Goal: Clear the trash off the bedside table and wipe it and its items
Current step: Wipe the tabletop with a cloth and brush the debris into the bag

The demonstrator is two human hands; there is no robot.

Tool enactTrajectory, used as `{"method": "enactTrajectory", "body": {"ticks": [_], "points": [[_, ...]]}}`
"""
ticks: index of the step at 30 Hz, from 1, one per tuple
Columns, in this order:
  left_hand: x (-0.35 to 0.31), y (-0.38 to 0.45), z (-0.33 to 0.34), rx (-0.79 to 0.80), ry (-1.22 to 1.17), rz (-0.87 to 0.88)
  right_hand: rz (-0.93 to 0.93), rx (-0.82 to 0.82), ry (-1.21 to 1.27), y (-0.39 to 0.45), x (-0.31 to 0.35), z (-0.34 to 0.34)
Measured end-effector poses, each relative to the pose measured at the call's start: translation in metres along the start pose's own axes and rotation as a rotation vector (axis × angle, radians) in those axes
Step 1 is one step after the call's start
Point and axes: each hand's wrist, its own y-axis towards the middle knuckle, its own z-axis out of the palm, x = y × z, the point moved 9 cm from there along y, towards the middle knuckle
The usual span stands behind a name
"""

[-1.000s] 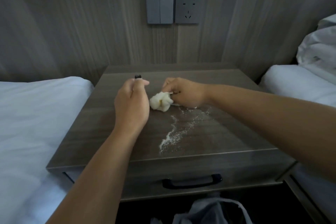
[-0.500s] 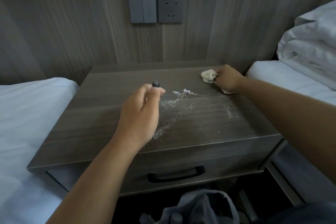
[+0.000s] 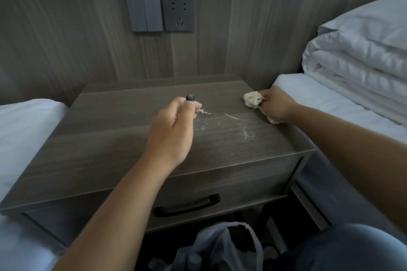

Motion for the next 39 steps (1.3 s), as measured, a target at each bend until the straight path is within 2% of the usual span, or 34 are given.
{"method": "enactTrajectory", "body": {"ticks": [3, 7, 10, 12, 15, 21, 26, 28, 30, 35, 37, 39], "points": [[-0.002, -0.004, 0.007, 0.01, 0.015, -0.006, -0.048, -0.015, -0.081, -0.009, 0.016, 0.016], [-0.014, -0.01, 0.007, -0.006, -0.019, 0.029, -0.159, 0.065, -0.027, -0.028, 0.037, 0.009], [-0.027, -0.02, 0.007, 0.006, -0.048, 0.087, -0.126, -0.083, 0.012, -0.044, 0.023, -0.025], [-0.033, -0.029, 0.009, 0.038, -0.044, 0.113, -0.059, -0.135, -0.059, -0.057, 0.004, -0.032], [-0.035, -0.042, 0.014, 0.101, 0.006, 0.129, 0.058, -0.08, -0.144, -0.075, -0.009, -0.01], [-0.028, -0.072, -0.002, 0.129, 0.095, 0.134, -0.06, -0.015, -0.051, -0.082, 0.036, 0.008], [-0.013, -0.113, -0.022, 0.128, 0.063, 0.126, 0.094, -0.23, 0.061, -0.093, -0.005, -0.025], [-0.002, -0.132, -0.023, 0.165, 0.065, 0.092, 0.156, -0.228, -0.047, -0.102, -0.013, -0.014], [0.011, -0.145, -0.022, 0.189, 0.089, 0.037, 0.135, -0.232, -0.114, -0.105, -0.002, -0.005], [0.037, -0.157, -0.006, 0.261, 0.183, -0.087, 0.098, -0.287, 0.023, -0.11, 0.007, -0.007], [0.061, -0.164, 0.008, 0.381, 0.249, -0.215, 0.077, -0.33, 0.087, -0.115, 0.006, -0.007], [0.102, -0.181, 0.019, 0.538, 0.389, -0.427, 0.054, -0.361, 0.122, -0.118, 0.007, -0.006]]}}
